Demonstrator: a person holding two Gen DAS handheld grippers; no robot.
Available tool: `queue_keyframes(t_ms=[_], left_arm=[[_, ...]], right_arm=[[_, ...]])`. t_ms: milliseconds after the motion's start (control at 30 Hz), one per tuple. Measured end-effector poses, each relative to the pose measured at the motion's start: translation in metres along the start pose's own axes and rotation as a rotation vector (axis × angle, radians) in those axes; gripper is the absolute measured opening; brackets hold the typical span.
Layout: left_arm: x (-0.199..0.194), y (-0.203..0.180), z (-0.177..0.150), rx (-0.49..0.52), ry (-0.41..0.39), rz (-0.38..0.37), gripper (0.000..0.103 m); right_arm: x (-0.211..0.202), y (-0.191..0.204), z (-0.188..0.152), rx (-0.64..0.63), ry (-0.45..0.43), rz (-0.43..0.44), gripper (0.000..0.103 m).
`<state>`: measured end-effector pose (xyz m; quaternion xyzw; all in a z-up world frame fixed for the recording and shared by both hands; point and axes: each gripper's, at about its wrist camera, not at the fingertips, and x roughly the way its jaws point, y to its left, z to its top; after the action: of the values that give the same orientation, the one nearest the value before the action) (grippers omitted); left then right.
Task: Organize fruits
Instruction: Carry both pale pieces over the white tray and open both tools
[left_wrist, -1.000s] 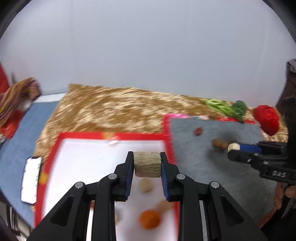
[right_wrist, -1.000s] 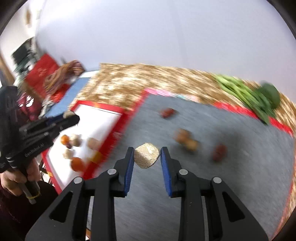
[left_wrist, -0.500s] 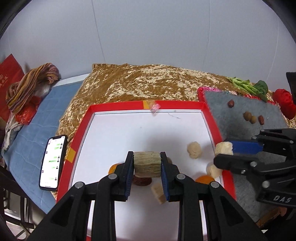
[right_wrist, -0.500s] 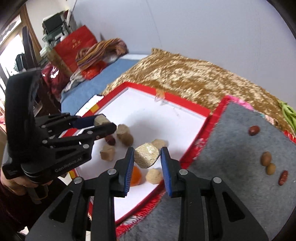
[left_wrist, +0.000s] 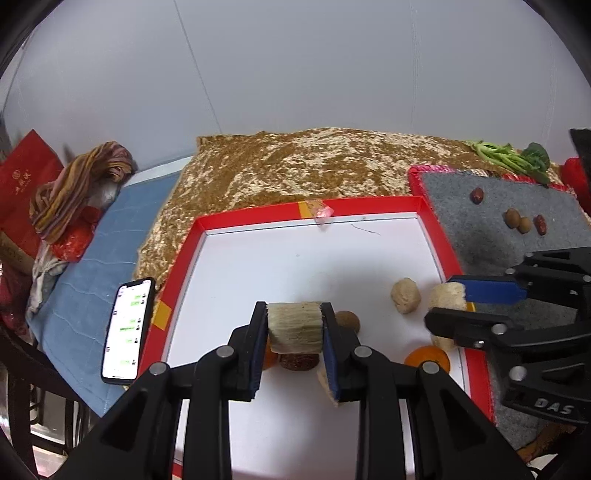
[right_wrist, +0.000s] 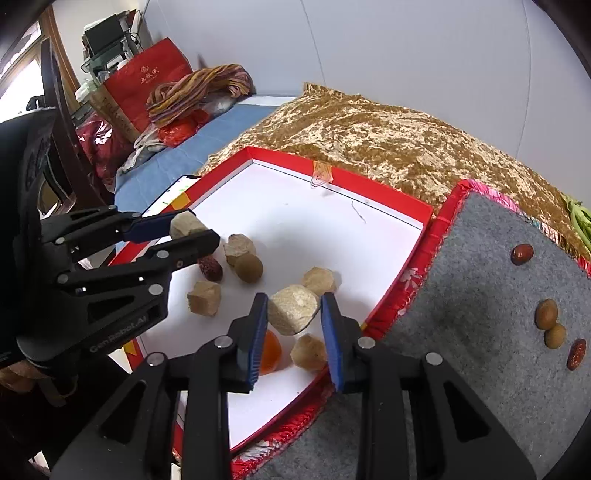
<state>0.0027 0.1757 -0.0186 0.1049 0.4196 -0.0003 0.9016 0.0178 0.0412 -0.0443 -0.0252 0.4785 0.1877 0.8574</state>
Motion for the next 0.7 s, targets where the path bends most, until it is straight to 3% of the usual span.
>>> queue_keyframes(t_ms=[100,233,500,700], left_arm=[[-0.001,-0.002,0.003,-0.003,-0.01,0.022,0.034],[-0.005,-0.007,0.008,-0.007,-0.045,0.049,0.056],[-0.008,-0.026,0.02,-0.004,-0.074,0.047,0.064],[-0.008,-0.016,0.024,-0.069,-0.081,0.108,0.068]], right_arm=[[-0.01,-0.001,0.003,0.006,-0.038,0.015,0.031],[-0.028,-0.01,0.007,0.036,-0.09,0.026,0.031],[-0.054,-0.039,0.009,0.124,-0.137,0.021,0.04],[-0.059,-0.056,0.014,0.223,-0.153,0.148,0.04]])
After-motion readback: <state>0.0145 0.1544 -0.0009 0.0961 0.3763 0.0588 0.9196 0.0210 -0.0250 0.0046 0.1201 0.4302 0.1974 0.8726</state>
